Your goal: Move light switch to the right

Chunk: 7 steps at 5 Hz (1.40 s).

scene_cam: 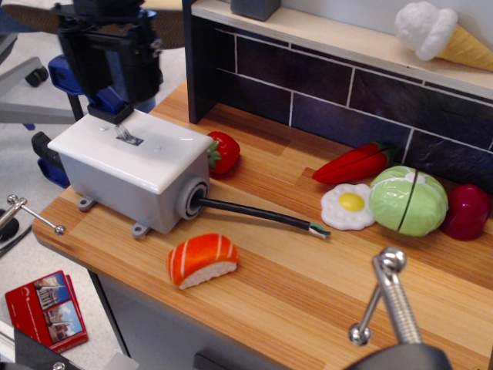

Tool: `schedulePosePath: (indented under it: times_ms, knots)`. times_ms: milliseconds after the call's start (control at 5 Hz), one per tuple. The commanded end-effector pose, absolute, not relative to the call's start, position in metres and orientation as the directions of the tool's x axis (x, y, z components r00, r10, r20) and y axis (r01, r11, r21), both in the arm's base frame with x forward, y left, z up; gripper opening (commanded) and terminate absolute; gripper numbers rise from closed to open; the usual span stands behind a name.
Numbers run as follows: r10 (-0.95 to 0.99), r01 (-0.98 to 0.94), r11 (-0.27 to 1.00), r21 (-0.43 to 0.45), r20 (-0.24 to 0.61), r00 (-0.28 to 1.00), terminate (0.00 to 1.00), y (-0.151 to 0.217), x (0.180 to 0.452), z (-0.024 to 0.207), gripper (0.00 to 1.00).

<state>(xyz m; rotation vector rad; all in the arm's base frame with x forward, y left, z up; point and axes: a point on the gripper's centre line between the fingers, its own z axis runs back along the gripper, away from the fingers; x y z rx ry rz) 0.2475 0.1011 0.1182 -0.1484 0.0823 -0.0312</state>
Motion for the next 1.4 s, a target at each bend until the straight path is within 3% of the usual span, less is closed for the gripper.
schedulePosePath:
  times_ms: [0, 600, 1200]
  knots:
    - [-0.040, 0.038, 0.994, -0.104, -0.017, 0.999, 0.00, 0.110, 0.248, 0.105, 1.00]
    - [-0.011, 0.014, 0.995, -0.095, 0.035, 0.999, 0.00, 0.099, 0.250, 0.073, 1.00]
    - [-0.025, 0.028, 0.989, -0.142, 0.025, 0.999, 0.00, 0.062, 0.260, 0.078, 1.00]
